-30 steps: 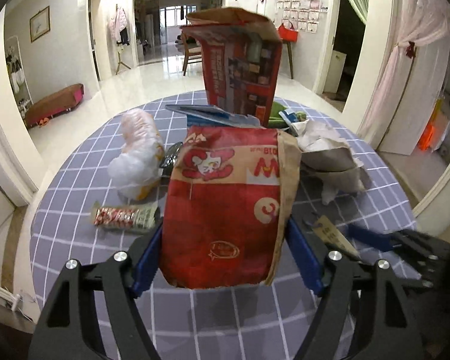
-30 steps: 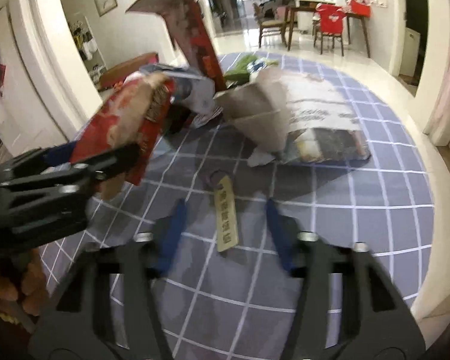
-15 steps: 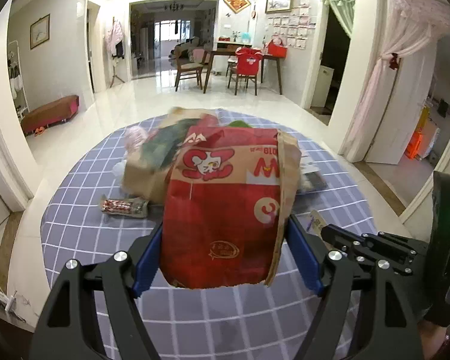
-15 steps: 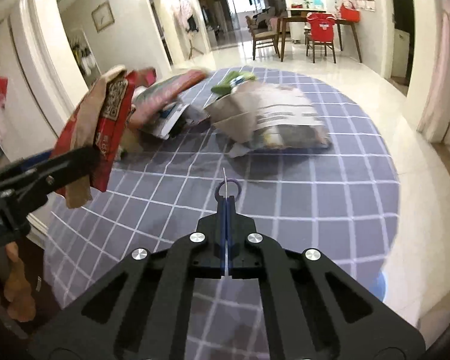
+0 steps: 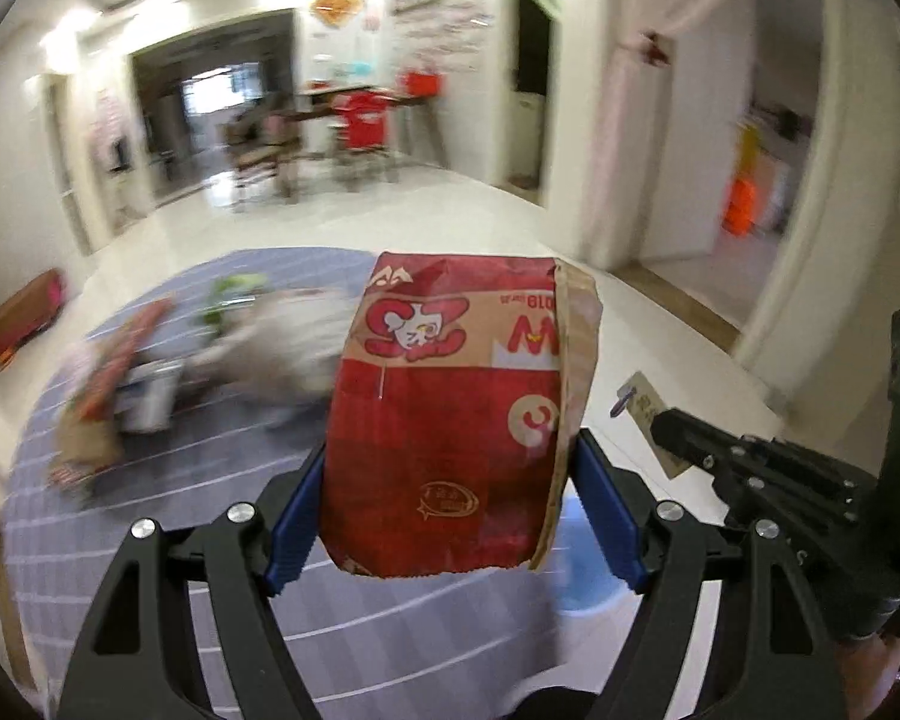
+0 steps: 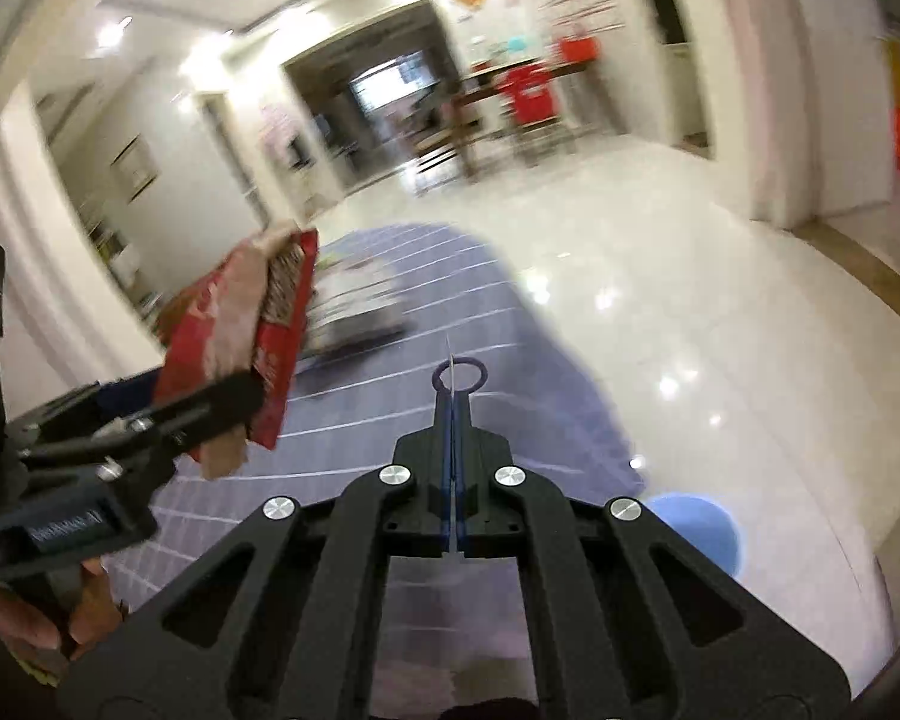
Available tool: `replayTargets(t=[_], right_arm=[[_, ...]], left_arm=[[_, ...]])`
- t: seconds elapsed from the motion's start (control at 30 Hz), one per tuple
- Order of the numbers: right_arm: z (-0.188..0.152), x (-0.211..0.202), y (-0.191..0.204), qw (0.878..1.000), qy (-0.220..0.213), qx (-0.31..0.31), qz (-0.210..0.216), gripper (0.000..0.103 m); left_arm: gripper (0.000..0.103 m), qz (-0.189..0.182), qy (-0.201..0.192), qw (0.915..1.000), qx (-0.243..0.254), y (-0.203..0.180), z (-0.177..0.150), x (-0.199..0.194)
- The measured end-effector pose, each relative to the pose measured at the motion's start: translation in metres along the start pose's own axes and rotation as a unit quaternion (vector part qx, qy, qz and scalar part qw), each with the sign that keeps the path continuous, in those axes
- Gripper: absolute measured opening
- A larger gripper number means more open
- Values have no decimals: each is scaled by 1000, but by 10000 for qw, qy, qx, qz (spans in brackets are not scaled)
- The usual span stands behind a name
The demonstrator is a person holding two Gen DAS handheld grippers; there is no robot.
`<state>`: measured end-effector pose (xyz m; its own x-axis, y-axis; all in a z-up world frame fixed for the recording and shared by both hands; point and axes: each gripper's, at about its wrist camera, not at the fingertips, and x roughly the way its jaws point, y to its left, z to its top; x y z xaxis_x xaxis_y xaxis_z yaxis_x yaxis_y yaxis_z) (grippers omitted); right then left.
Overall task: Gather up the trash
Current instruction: 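Carry the red bag with the left tool over the blue bucket and release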
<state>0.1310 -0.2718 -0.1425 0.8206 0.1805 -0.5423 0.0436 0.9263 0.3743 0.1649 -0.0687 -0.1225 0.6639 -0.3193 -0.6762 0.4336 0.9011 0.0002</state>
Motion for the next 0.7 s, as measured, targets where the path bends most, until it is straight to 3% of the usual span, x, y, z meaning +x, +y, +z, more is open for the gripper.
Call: replayTargets(t=[0.13, 0.27, 0.47, 0.7], right_arm=[[-7, -11, -57, 9980, 12, 400, -497, 1], [-16, 1, -101, 9944, 262, 664, -776, 1], [-28, 42, -141, 9910, 598, 1085, -500, 2], [-47, 48, -171, 9851, 763, 1269, -880, 2]], left_arm=[[76, -349, 157, 9982, 469, -66, 8, 37], [76, -380, 446, 9948, 838, -111, 10, 83], [76, -118, 767, 9900, 1182, -134, 10, 126], [76, -3, 960, 9844, 1475, -153, 5, 151]])
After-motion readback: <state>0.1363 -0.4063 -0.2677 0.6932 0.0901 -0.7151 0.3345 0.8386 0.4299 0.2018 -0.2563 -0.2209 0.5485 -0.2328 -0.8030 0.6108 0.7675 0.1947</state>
